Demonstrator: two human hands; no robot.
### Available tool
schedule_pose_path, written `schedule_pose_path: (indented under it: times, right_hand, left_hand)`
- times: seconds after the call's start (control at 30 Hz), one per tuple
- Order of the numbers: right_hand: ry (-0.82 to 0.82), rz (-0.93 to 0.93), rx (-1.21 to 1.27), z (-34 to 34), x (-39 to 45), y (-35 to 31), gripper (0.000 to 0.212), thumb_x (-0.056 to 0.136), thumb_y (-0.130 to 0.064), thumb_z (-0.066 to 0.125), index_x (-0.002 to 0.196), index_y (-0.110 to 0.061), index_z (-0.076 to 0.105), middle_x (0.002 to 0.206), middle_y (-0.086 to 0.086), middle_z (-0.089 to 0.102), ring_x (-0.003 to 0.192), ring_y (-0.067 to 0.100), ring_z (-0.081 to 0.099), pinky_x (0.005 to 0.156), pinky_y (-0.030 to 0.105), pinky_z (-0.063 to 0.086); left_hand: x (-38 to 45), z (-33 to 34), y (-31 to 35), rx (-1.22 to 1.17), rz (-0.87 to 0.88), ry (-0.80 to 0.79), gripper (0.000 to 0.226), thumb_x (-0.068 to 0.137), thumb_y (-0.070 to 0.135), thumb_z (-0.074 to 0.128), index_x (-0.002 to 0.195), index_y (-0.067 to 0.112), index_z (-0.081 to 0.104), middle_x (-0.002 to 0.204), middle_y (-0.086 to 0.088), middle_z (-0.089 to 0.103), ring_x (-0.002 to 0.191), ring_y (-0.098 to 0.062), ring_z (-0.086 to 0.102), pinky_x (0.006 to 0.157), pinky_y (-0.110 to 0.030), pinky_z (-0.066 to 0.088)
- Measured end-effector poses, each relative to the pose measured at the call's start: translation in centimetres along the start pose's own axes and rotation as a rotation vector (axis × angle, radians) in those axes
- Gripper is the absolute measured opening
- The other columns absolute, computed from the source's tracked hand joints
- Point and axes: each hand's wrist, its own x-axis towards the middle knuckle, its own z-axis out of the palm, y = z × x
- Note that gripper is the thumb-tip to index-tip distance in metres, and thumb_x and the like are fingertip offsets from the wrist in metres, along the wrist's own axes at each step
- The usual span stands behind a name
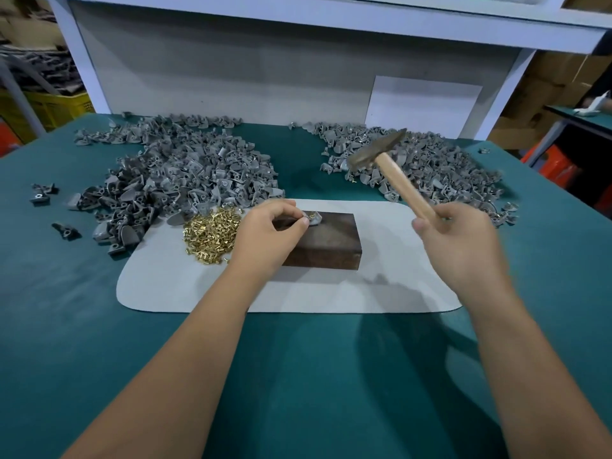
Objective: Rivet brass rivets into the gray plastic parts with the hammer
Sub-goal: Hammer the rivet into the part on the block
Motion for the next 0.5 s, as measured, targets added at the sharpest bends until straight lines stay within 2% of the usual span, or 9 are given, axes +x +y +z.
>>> schedule_pose_path:
  times: [0.1,0.17,0.27,0.33,0.47,0.5]
  right_hand:
    - [-0.129,0.068,0.203,1.4,-0.5,-1.2,0.005,0.087,-0.026,0.064,0.084,-0.024,0.061,0.071,-0.005,0.062,0.061,0.019,0.054,0.059,0.031,0.042]
    - [-0.258,0.120,0.364,1.9,-1.0,-2.0,0.003,0.088,-0.015,0.062,0.087,-0.018,0.061,0.075,0.004,0.062,0.061,0.019,0.054,0.060,0.031,0.044]
    - [-0.511,0.200,0.629,1.3,-1.3,-3.3,0.007,0.093,-0.009,0.057,0.097,-0.010,0.052,0.067,0.008,0.064,0.048,0.018,0.058,0.043,0.024,0.045]
    - [-0.617,0.174,0.707,0.2,-1.1,-3.9,0.010,0.094,-0.011,0.056,0.098,-0.010,0.046,0.058,0.008,0.061,0.037,0.017,0.050,0.036,0.021,0.038]
    - [-0.614,0.157,0.715,-0.8,-0.8,-4.2,0.022,0.094,-0.010,0.052,0.114,-0.018,0.047,0.056,0.007,0.056,0.035,0.017,0.042,0.037,0.019,0.033]
    - [-0.598,0.145,0.697,-0.6,-1.1,-4.3,0.019,0.094,-0.010,0.052,0.111,-0.017,0.051,0.056,0.006,0.055,0.036,0.016,0.042,0.037,0.018,0.033]
  left_hand:
    - [-0.1,-0.1,0.0,-0.004,-0.012,0.002,0.006,0.087,0.015,0.073,0.084,0.020,0.072,0.115,0.006,0.065,0.101,-0.002,0.061,0.090,-0.011,0.043]
    - [-0.1,-0.1,0.0,0.015,-0.012,0.010,0.002,0.087,0.016,0.073,0.086,0.018,0.073,0.116,0.006,0.066,0.107,-0.007,0.059,0.095,-0.019,0.043]
    - [0.0,-0.1,-0.1,0.027,-0.013,0.007,0.002,0.087,0.017,0.073,0.088,0.016,0.073,0.116,0.007,0.065,0.108,-0.009,0.059,0.097,-0.024,0.044]
    - [0.1,-0.1,-0.2,0.022,-0.009,0.003,0.001,0.087,0.016,0.072,0.087,0.016,0.073,0.114,0.007,0.065,0.105,-0.009,0.059,0.095,-0.024,0.045]
    - [0.2,-0.1,-0.2,0.017,0.000,0.007,0.006,0.087,0.015,0.072,0.084,0.020,0.071,0.111,0.008,0.065,0.095,-0.002,0.060,0.087,-0.015,0.045]
    - [0.2,-0.1,-0.3,0.016,0.004,0.007,0.007,0.087,0.015,0.072,0.084,0.020,0.070,0.110,0.009,0.065,0.092,0.002,0.060,0.084,-0.010,0.044]
